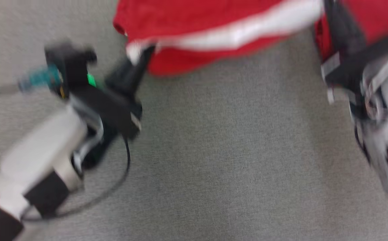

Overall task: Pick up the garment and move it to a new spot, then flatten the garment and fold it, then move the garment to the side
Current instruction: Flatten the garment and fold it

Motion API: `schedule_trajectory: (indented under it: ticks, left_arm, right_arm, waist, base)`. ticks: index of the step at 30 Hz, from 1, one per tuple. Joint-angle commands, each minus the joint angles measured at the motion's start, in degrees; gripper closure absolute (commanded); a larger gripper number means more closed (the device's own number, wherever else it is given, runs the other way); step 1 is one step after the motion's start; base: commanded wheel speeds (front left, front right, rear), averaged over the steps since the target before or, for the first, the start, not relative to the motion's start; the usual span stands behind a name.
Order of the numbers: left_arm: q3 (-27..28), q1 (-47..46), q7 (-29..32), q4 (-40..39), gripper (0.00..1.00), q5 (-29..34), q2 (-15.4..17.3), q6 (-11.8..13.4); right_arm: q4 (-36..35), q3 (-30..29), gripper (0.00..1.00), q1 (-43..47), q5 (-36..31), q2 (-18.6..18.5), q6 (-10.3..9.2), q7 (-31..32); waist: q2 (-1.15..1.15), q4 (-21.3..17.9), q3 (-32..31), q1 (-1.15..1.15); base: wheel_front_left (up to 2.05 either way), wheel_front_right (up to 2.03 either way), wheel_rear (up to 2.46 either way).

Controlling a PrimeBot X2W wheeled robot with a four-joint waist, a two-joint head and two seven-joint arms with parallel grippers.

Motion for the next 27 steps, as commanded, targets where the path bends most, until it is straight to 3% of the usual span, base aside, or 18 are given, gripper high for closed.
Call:
schedule_trajectory:
  ticks: [1,6,9,13,18,19,20,27]
  left_arm:
    - [0.6,3.4,-0.4,-1.3,1.0,0.8,-0.1,0.0]
    - [4.8,17.5,-0.4,-6.4,1.0,6.0,-0.5,0.9]
    - [4.1,24.7,-0.4,-8.4,1.0,9.0,0.1,1.0]
    - [4.2,32.7,-0.4,-8.8,1.0,11.7,1.6,1.7]
    - [6.6,40.5,-0.4,-9.1,1.0,14.6,3.7,3.0]
    - [6.6,40.5,-0.4,-9.1,1.0,14.6,3.7,3.0]
    - [8.3,43.6,-0.4,-9.5,1.0,15.0,4.4,3.2]
    - [10.9,50.5,-0.4,-11.6,1.0,17.2,6.2,3.8]
  right_arm:
    - [-2.9,-1.9,1.0,5.1,0.7,-1.3,-0.11,0.1]
    - [-15.5,-12.3,1.0,27.6,0.6,-1.5,-0.11,3.7]
    - [-22.8,-19.0,1.0,39.5,-1.3,1.5,-0.11,7.7]
    - [-32.0,-25.5,1.0,53.1,-4.2,8.3,-0.11,13.9]
    - [-43.0,-29.5,1.0,66.5,-6.9,18.0,-0.11,21.8]
    - [-43.0,-29.5,1.0,66.5,-6.9,18.0,-0.11,21.8]
    - [-46.0,-30.0,1.0,71.0,-7.4,21.0,-0.11,24.3]
    - [-50.7,-28.3,1.0,79.8,-6.1,23.8,-0.11,26.8]
  waist:
    - [-0.01,3.1,-6.5,0.01]
    - [-0.01,3.6,-10.5,0.01]
    - [-0.01,3.8,-12.8,0.01]
    - [-0.01,3.8,-15.6,0.01]
    - [-0.01,3.3,-18.6,0.01]
    - [-0.01,3.3,-18.6,0.01]
    - [-0.01,3.3,-19.7,0.01]
    - [-0.01,3.3,-21.9,0.01]
  base:
    - [0.0,0.0,0.0]
    - [0.0,0.0,0.0]
    - [0.0,0.0,0.0]
    - [0.0,0.0,0.0]
    - [0.0,0.0,0.0]
    - [0.0,0.0,0.0]
    - [0.0,0.0,0.0]
    - [0.0,0.0,0.0]
